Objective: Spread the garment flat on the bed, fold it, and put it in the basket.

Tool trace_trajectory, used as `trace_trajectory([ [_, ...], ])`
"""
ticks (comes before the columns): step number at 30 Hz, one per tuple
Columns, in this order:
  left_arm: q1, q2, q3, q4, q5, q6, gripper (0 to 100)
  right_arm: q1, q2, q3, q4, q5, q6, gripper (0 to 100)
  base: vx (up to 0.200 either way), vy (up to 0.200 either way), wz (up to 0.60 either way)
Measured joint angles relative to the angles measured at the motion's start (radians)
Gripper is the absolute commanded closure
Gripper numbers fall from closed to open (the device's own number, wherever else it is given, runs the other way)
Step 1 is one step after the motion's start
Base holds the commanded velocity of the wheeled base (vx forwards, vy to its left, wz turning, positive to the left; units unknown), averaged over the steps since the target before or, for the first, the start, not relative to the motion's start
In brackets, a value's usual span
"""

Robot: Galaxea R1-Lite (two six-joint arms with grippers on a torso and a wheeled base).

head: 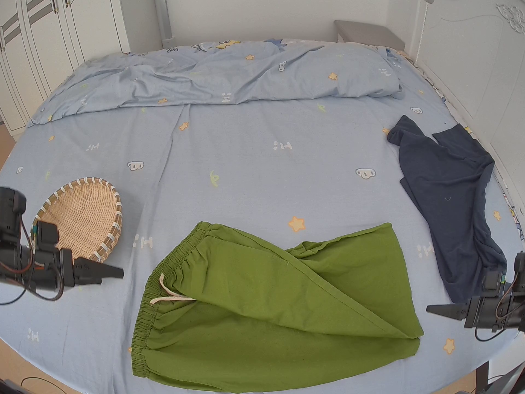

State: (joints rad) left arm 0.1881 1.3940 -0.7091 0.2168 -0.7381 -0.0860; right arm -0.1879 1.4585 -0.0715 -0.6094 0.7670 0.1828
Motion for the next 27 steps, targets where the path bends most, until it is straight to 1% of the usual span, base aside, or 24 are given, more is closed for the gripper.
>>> trace_trajectory([
  [3, -0.049, 0.053, -0.107, 0.006, 0.001, 0.000, 0, -0.012, -0.022, -0.093, 0.037, 0.000, 0.001, 0, 0.000, 0.000, 0.00],
  [6, -0.080, 0.112, -0.186, 0.005, 0.003, 0.001, 0, -0.007, -0.030, -0.186, 0.068, 0.000, 0.002, 0, 0.000, 0.000, 0.00],
  [9, -0.118, 0.202, -0.285, -0.010, 0.004, 0.003, 0, 0.022, -0.029, -0.298, 0.099, 0.000, 0.005, 0, 0.000, 0.000, 0.00],
  [13, -0.159, 0.306, -0.399, -0.024, 0.006, 0.004, 0, 0.066, -0.021, -0.390, 0.121, 0.000, 0.008, 0, 0.000, 0.000, 0.00],
  [20, -0.206, 0.494, -0.599, -0.020, 0.030, 0.004, 0, 0.142, -0.005, -0.433, 0.132, -0.003, 0.014, 0, 0.000, 0.000, 0.00],
  [23, -0.231, 0.562, -0.654, -0.015, 0.045, 0.004, 0, 0.161, 0.000, -0.433, 0.134, -0.004, 0.015, 0, 0.000, 0.000, 0.00],
  [27, -0.277, 0.641, -0.691, -0.015, 0.073, 0.005, 0, 0.178, 0.005, -0.432, 0.133, -0.006, 0.016, 0, 0.000, 0.000, 0.00],
])
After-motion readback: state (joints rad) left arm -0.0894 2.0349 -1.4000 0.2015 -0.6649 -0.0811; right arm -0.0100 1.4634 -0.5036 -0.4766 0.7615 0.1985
